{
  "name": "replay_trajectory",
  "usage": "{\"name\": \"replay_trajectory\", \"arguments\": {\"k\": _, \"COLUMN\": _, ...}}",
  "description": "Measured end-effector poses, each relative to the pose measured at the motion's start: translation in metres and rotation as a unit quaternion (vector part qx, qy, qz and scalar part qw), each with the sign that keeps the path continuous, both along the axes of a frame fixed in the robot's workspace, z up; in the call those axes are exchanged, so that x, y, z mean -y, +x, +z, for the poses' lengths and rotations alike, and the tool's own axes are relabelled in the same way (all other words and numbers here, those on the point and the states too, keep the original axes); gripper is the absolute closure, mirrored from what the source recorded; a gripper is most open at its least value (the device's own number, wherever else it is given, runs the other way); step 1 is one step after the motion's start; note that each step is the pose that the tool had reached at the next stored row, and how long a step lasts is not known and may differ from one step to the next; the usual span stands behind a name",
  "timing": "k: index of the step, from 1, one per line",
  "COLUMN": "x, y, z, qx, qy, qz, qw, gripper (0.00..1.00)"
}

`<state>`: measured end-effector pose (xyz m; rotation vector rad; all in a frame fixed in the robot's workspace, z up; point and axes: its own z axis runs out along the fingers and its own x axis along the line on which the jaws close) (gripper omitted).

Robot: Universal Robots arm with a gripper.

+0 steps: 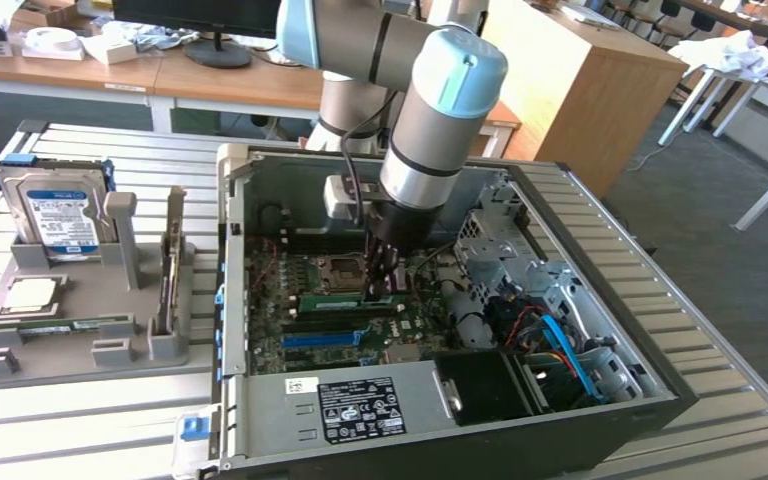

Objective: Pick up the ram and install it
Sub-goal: 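Insert the ram into the slot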

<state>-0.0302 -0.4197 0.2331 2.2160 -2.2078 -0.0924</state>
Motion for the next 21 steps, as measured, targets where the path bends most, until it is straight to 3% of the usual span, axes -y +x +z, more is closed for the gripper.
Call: {"name": "replay_trajectory", "arguments": {"k": 21, "x": -0.0004, "y": 0.0002, "z": -0.0010, "qx": 0.0000, "qy": 0.0000, "qz": 0.000, "qw": 1.0000, "gripper": 0.88}}
